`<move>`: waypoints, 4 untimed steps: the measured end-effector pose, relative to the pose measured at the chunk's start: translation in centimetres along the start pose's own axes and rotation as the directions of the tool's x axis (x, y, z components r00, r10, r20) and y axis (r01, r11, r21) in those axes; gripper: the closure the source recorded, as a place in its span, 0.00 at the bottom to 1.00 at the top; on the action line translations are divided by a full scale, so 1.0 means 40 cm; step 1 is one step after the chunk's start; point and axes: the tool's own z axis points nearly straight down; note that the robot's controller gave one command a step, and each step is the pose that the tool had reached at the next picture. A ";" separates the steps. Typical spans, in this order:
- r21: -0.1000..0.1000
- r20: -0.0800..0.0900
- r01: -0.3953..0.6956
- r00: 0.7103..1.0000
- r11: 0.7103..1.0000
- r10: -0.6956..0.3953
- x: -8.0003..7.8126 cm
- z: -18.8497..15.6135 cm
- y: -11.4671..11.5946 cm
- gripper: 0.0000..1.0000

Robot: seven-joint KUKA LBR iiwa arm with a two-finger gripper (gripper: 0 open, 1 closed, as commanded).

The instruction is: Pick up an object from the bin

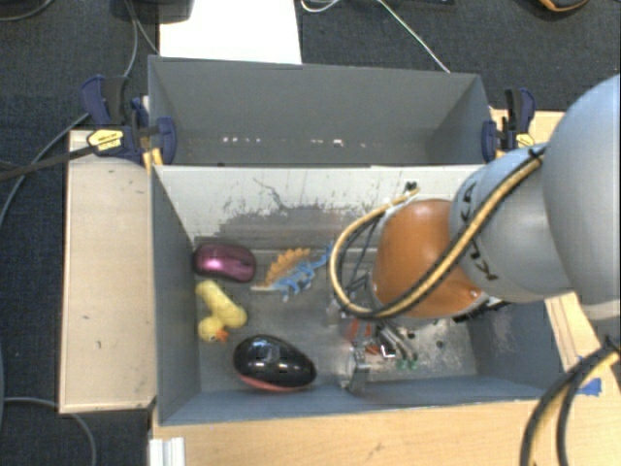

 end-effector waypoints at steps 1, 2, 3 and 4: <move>-0.002 -0.003 -0.019 1.000 1.000 0.019 0.010 -0.022 0.020 0.00; 0.000 0.004 -0.071 0.997 0.997 0.071 0.012 -0.002 -0.031 0.00; -0.001 0.001 -0.129 0.992 0.992 0.129 0.004 0.001 -0.125 0.00; 0.000 0.010 -0.077 0.997 0.997 0.077 -0.005 0.001 -0.193 0.00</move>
Offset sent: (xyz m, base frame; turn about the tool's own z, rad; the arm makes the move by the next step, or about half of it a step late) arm -0.0056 -0.0124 0.0003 0.0725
